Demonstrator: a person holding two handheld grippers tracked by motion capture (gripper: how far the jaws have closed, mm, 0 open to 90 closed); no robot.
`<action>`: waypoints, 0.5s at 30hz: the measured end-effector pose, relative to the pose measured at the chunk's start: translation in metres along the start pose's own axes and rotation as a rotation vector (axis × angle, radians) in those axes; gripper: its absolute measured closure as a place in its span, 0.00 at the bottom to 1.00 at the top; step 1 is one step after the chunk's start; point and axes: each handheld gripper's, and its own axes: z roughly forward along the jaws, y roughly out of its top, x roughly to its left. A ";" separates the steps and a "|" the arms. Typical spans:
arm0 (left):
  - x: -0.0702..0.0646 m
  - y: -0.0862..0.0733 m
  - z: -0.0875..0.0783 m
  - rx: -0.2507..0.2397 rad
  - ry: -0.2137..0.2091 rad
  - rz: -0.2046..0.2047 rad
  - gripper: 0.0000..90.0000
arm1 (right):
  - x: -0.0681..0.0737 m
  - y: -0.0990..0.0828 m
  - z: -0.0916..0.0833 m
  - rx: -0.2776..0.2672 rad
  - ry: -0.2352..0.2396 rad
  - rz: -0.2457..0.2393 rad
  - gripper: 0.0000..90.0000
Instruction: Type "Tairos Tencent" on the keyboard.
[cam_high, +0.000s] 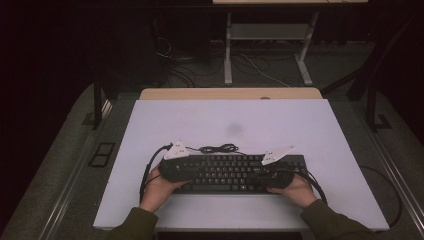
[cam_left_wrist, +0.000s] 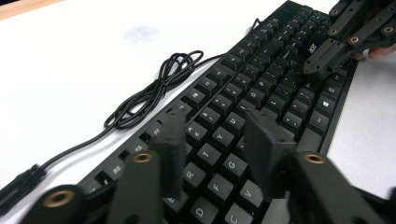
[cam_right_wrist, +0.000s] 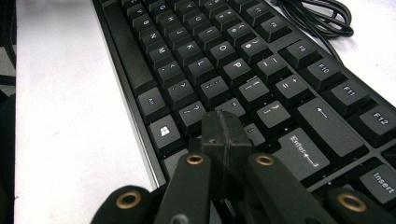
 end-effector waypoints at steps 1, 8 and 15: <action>0.000 0.001 0.001 0.005 -0.003 0.002 0.72 | 0.000 0.000 0.000 -0.001 0.001 0.002 1.00; 0.005 0.009 0.015 0.043 -0.046 -0.015 0.94 | 0.000 0.000 0.000 0.000 0.000 0.002 1.00; 0.008 0.009 0.024 0.083 -0.056 -0.014 0.99 | 0.000 0.000 0.000 0.001 0.000 0.004 1.00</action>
